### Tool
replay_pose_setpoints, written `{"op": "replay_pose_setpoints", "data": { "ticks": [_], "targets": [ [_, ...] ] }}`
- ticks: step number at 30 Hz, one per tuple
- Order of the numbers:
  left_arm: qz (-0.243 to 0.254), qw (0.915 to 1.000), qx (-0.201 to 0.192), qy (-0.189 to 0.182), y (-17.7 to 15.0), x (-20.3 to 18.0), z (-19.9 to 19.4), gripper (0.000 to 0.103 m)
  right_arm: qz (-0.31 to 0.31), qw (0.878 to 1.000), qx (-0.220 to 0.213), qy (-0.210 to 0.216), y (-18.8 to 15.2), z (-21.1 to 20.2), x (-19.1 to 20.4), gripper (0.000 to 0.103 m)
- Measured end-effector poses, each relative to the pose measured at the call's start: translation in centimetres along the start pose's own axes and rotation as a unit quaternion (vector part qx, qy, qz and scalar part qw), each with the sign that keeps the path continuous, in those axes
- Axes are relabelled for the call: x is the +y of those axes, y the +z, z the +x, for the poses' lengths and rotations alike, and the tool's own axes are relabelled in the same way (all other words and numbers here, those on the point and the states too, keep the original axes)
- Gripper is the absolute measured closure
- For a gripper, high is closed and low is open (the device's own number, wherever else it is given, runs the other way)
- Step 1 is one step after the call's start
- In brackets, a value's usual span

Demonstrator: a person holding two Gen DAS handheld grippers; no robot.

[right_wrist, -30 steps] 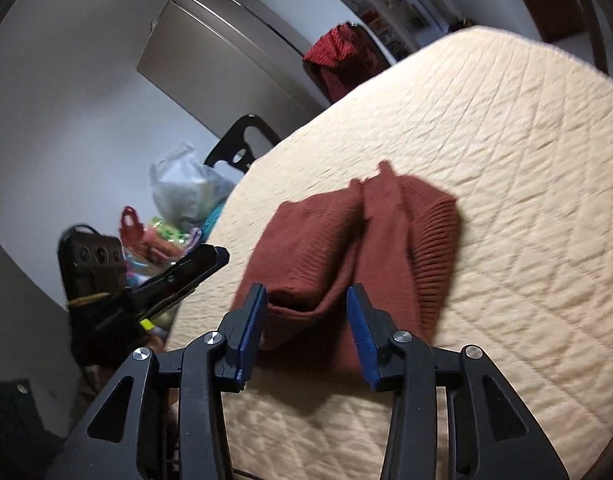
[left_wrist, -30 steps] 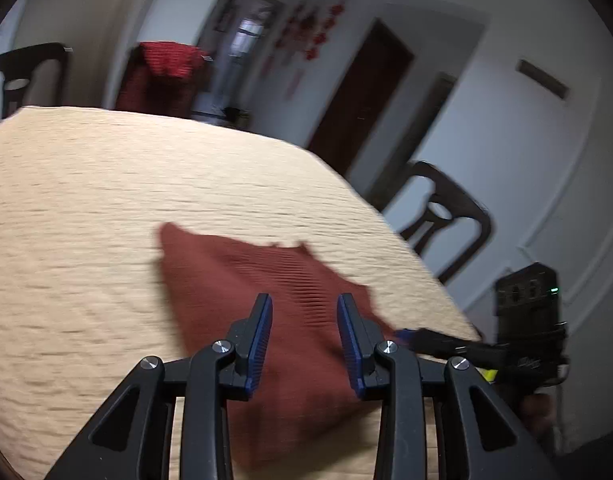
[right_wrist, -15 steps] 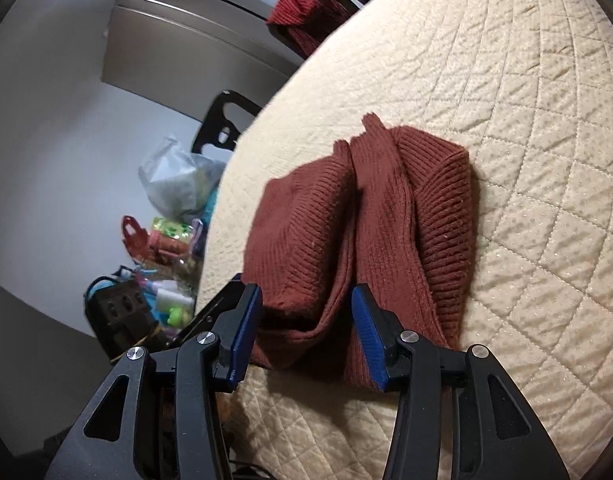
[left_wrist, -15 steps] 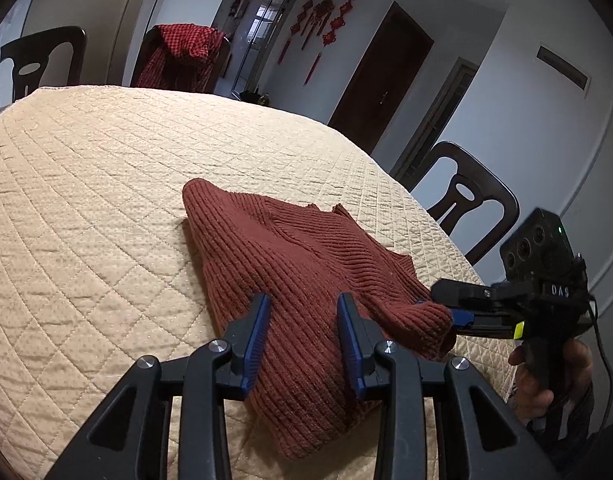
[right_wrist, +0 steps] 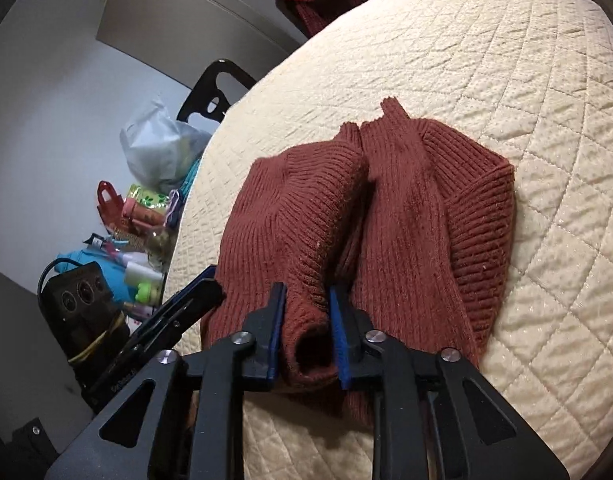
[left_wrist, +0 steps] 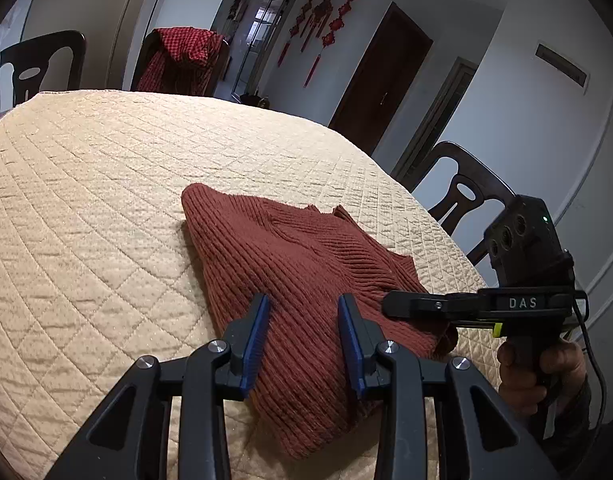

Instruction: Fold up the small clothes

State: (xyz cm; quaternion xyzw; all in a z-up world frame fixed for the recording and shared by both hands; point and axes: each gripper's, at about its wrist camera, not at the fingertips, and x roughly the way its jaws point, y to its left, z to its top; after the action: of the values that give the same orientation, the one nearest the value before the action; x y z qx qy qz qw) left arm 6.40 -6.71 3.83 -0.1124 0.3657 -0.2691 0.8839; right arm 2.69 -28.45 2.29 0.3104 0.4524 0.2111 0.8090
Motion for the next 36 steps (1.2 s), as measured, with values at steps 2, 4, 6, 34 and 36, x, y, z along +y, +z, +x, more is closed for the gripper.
{"op": "replay_pose_setpoints", "data": {
  "ticks": [2, 4, 6, 34, 36],
  "targets": [
    [0.001, 1.0, -0.002, -0.001, 0.5, -0.2, 0.0, 0.066, -0.013, 0.999, -0.03, -0.001, 0.0, -1.9, 0.3, 0.087],
    [0.007, 1.0, -0.005, -0.003, 0.9, -0.7, 0.1, 0.066, -0.026, 0.998, -0.051, -0.006, -0.3, -3.6, 0.5, 0.088],
    [0.017, 0.9998, -0.004, -0.01, 1.1, -1.4, 0.4, 0.066, -0.036, 0.997, -0.071, -0.02, -1.0, -5.2, 0.1, 0.088],
    [0.068, 0.9972, 0.03, 0.014, 1.3, -4.4, 4.9, 0.065, -0.087, 0.984, -0.077, -0.134, 0.3, -2.0, -2.1, 0.103],
    [0.079, 0.9963, 0.031, 0.012, 1.0, -4.8, 5.2, 0.065, -0.078, 0.985, -0.086, -0.129, 0.1, -2.7, -2.9, 0.103]
  ]
}}
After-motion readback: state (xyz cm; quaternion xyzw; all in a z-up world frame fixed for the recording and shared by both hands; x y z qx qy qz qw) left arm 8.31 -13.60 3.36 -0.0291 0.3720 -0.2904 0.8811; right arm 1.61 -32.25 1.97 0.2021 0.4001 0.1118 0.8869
